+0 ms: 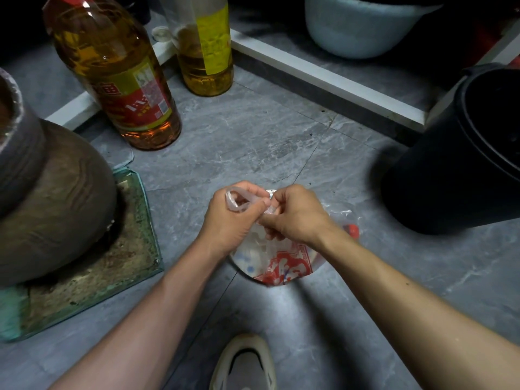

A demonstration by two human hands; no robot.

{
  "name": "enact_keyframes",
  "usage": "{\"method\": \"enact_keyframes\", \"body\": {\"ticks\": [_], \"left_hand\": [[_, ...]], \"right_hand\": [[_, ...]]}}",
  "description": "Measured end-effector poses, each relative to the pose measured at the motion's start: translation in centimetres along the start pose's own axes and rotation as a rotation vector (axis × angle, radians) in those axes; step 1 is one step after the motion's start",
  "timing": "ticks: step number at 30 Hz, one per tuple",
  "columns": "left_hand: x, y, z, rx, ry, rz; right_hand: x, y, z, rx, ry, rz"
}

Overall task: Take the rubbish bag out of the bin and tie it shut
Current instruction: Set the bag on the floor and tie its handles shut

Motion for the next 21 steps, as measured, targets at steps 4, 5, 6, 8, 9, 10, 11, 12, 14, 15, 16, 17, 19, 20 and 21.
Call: {"method": "enact_keyframes", "body": {"ticks": [4,5,6,8,9,10,11,12,14,15,16,17,19,20,21], "left_hand": [[-0.6,0.0,0.4,0.061,-0.051,-0.091],[-0.8,0.1,0.4,0.076,-0.063,-0.103],[-1.0,0.1,0.4,0.081,-0.069,-0.099],[-1.2,0.2,0.3,0.086,-0.068,-0.087],[-1.1,0.2,0.3,0.092,-0.064,-0.089],[-1.1,0.3,0.3,0.100,-0.060,-0.095],[-1.0,0.4,0.4,0.108,-0.054,-0.098],[-0.9,0.4,0.5,0.116,-0.045,-0.098],[-0.8,0.3,0.6,0.131,-0.016,-0.095],[-0.7,0.2,0.7,0.139,0.000,-0.095],[-0.7,0.1,0.8,0.145,0.015,-0.090],[-0.7,0.1,0.9,0.149,0.028,-0.084],[-0.7,0.0,1.1,0.154,0.044,-0.080],[-0.7,0.0,1.2,0.155,0.046,-0.077],[-0.7,0.0,1.2,0.154,0.046,-0.068]], "right_hand": [[0.1,0.1,0.1,-0.066,0.049,0.084],[0.2,0.1,0.0,-0.083,0.068,0.115],[0.3,0.2,0.0,-0.105,0.086,0.152],[0.4,0.3,-0.2,-0.147,0.118,0.217],[0.4,0.4,-0.3,-0.155,0.126,0.219],[0.5,0.6,-0.4,-0.150,0.125,0.206],[0.5,0.7,-0.6,-0.134,0.114,0.170],[0.6,0.8,-0.6,-0.110,0.100,0.105],[0.8,1.0,-0.7,-0.046,0.065,-0.087],[0.9,0.9,-0.6,-0.013,0.040,-0.172],[0.8,0.8,-0.4,0.023,0.006,-0.240],[0.7,0.6,-0.1,0.055,-0.031,-0.302],[0.3,0.1,0.2,0.099,-0.104,-0.416],[0.1,0.0,0.3,0.113,-0.136,-0.466],[-0.1,-0.1,0.3,0.122,-0.165,-0.510]]}}
Point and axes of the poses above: each hand's wrist, its own z-axis away from the middle knuckle, its own x-axis out of the palm, y = z × x, the point moved 1 cm from there along -z, towards the middle knuckle, and after that the axes turned 7 degrees about -z, right-handed, at the moved point
